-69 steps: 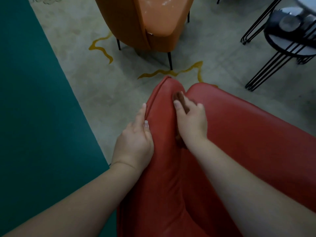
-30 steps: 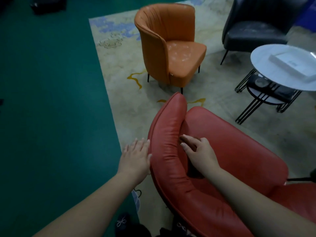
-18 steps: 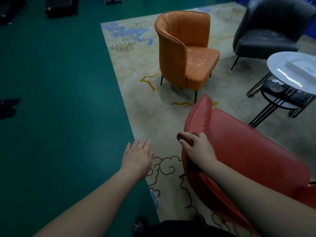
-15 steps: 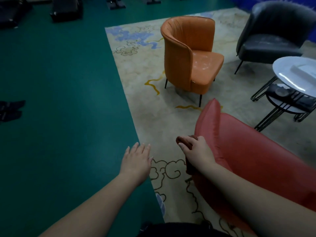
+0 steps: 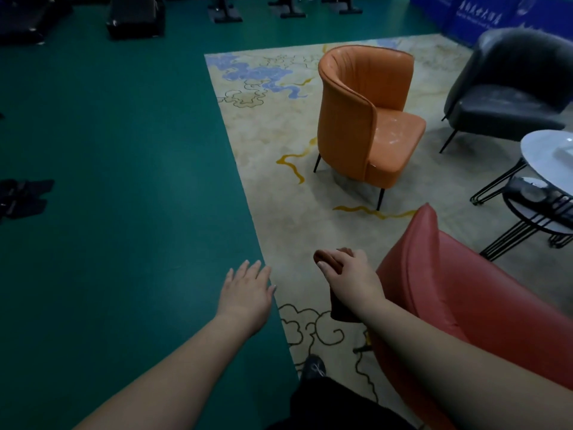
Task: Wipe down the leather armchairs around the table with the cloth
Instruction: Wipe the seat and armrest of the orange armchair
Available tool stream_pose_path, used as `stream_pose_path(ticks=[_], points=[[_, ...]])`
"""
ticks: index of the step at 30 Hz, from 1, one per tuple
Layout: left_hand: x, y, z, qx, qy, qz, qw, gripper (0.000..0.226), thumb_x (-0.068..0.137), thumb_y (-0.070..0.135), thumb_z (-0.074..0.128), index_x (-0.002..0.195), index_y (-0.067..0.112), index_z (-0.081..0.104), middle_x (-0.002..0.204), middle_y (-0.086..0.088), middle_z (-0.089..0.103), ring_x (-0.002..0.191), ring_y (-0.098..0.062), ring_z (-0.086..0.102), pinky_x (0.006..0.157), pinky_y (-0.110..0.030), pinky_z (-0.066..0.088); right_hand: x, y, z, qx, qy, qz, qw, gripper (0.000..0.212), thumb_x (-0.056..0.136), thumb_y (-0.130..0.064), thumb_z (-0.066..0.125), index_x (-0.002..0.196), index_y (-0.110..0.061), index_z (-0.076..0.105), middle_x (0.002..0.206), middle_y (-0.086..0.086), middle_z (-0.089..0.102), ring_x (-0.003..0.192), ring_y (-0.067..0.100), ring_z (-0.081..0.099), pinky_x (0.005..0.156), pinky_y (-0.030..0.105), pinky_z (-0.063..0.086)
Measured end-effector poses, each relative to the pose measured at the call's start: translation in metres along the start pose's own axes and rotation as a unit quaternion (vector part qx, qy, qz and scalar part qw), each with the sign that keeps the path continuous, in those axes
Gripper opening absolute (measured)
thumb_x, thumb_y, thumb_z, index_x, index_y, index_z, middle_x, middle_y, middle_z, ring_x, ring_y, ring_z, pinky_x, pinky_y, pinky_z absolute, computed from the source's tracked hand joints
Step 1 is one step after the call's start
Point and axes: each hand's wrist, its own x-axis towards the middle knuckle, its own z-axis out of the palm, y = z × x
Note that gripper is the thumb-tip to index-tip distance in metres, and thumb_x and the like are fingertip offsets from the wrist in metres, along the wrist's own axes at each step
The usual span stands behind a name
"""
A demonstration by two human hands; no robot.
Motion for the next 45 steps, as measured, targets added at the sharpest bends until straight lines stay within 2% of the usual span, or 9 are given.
stream_pose_path(ticks=[11, 15, 23, 30, 36, 39, 42, 45], points=[[0.131, -0.013, -0.021, 0.041, -0.048, 0.03, 0.998, 0.054, 0.101, 0.044, 0.022, 0.152, 0.025, 0.015, 0.159, 0.001, 0.019, 0.147, -0.021, 0.008, 0.118, -0.043, 0.004, 0.141, -0.003, 0.019, -0.009, -0.038, 0.045, 0.998, 0.045, 0.092, -0.056, 0.051, 0.133, -0.041, 0.053, 0.132, 0.002, 0.042, 0.118, 0.024, 0.051, 0.097, 0.033, 0.043], [0.182, -0.013, -0.041, 0.043, -0.039, 0.032, 0.998, 0.055, 0.101, 0.044, 0.022, 0.152, 0.026, 0.013, 0.159, 0.001, 0.017, 0.147, -0.02, 0.008, 0.118, -0.042, 0.003, 0.19, -0.012, 0.013, -0.012, -0.044, 0.042, 0.998, 0.046, 0.091, -0.055, 0.053, 0.134, -0.041, 0.051, 0.133, 0.001, 0.042, 0.117, 0.024, 0.053, 0.095, 0.033, 0.044], [0.283, -0.01, -0.068, 0.067, -0.045, 0.091, 0.993, 0.055, 0.101, 0.045, 0.023, 0.152, 0.025, 0.016, 0.158, 0.001, 0.019, 0.146, -0.021, 0.01, 0.118, -0.043, 0.006, 0.258, -0.015, 0.008, 0.0, -0.018, 0.072, 0.997, 0.047, 0.088, -0.058, 0.055, 0.133, -0.043, 0.052, 0.125, 0.0, 0.046, 0.111, 0.025, 0.056, 0.089, 0.031, 0.043], [0.406, -0.005, -0.093, 0.086, -0.037, 0.201, 0.975, 0.055, 0.1, 0.047, 0.023, 0.151, 0.026, 0.018, 0.158, 0.002, 0.022, 0.146, -0.021, 0.014, 0.117, -0.043, 0.01, 0.33, -0.016, -0.004, 0.051, 0.071, 0.15, 0.985, 0.044, 0.086, -0.058, 0.058, 0.128, -0.046, 0.055, 0.112, -0.004, 0.041, 0.106, 0.025, 0.056, 0.087, 0.029, 0.041], [0.497, 0.003, -0.115, 0.133, -0.04, 0.294, 0.946, 0.056, 0.099, 0.047, 0.023, 0.151, 0.027, 0.019, 0.157, 0.002, 0.025, 0.145, -0.022, 0.017, 0.116, -0.042, 0.011, 0.369, -0.016, -0.018, 0.058, 0.147, 0.235, 0.959, 0.044, 0.087, -0.054, 0.059, 0.13, -0.043, 0.056, 0.117, 0.0, 0.044, 0.108, 0.024, 0.055, 0.083, 0.024, 0.036], [0.528, 0.018, -0.117, 0.145, -0.064, 0.332, 0.93, 0.055, 0.1, 0.047, 0.023, 0.151, 0.027, 0.019, 0.157, 0.002, 0.024, 0.145, -0.022, 0.017, 0.117, -0.042, 0.011, 0.377, -0.014, -0.024, 0.058, 0.164, 0.268, 0.948, 0.044, 0.088, -0.054, 0.058, 0.131, -0.043, 0.055, 0.116, 0.0, 0.044, 0.106, 0.024, 0.056, 0.085, 0.028, 0.043], [0.551, 0.045, -0.117, 0.143, -0.074, 0.365, 0.917, 0.055, 0.1, 0.046, 0.022, 0.151, 0.027, 0.019, 0.157, 0.002, 0.023, 0.145, -0.021, 0.017, 0.116, -0.041, 0.012, 0.385, -0.007, -0.034, 0.069, 0.192, 0.292, 0.934, 0.043, 0.089, -0.053, 0.058, 0.131, -0.043, 0.055, 0.113, -0.003, 0.041, 0.106, 0.021, 0.055, 0.081, 0.023, 0.037], [0.574, 0.074, -0.115, 0.145, -0.086, 0.39, 0.905, 0.055, 0.1, 0.046, 0.023, 0.151, 0.027, 0.019, 0.158, 0.003, 0.023, 0.145, -0.021, 0.016, 0.116, -0.041, 0.012, 0.397, 0.01, -0.048, 0.078, 0.216, 0.316, 0.921, 0.043, 0.088, -0.051, 0.059, 0.13, -0.043, 0.056, 0.118, -0.001, 0.044, 0.108, 0.02, 0.055, 0.082, 0.022, 0.035]])
